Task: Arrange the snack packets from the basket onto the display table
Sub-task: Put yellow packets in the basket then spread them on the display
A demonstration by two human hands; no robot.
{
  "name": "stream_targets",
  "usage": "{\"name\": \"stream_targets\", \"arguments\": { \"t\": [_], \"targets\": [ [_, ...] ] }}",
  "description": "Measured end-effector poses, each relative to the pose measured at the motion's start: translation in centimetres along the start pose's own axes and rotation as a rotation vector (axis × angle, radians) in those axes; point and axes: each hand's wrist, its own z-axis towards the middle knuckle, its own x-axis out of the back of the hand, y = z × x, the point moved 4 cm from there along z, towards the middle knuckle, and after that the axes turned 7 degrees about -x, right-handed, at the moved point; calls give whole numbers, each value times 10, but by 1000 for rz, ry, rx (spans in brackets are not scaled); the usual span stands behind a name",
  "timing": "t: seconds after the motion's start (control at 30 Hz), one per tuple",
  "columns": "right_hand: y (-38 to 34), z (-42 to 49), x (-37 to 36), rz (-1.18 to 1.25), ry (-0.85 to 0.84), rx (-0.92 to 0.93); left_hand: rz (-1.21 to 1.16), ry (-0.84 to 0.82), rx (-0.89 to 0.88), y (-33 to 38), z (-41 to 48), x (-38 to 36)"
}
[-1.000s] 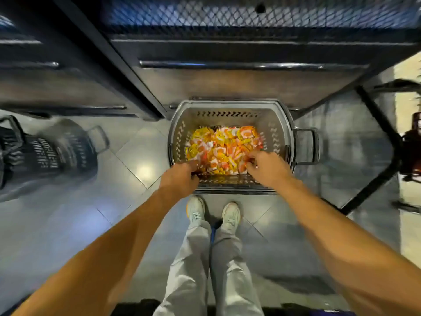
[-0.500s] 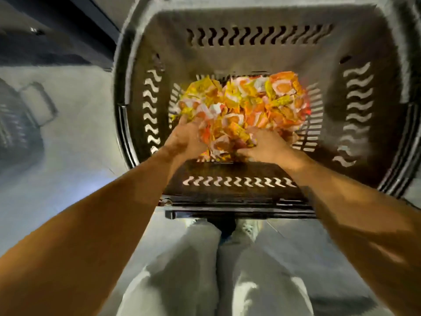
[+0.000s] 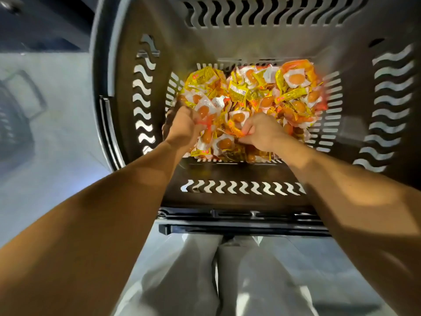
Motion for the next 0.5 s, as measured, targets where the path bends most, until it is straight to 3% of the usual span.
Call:
{"name": "stream_targets", "arguments": {
  "t": [0.1, 0.3, 0.4, 0.5],
  "targets": [
    [-6, -32, 18, 81, -15, -3, 38, 66, 115, -2, -13, 15],
    [-21, -115, 74, 180, 61, 40, 105, 124, 116, 33, -69, 62],
    [-36, -162, 111, 227, 115, 43, 58, 164, 46, 70, -99, 90],
    [-54, -213, 152, 234, 182, 86, 128, 100, -90, 121, -138, 121]
  ]
}}
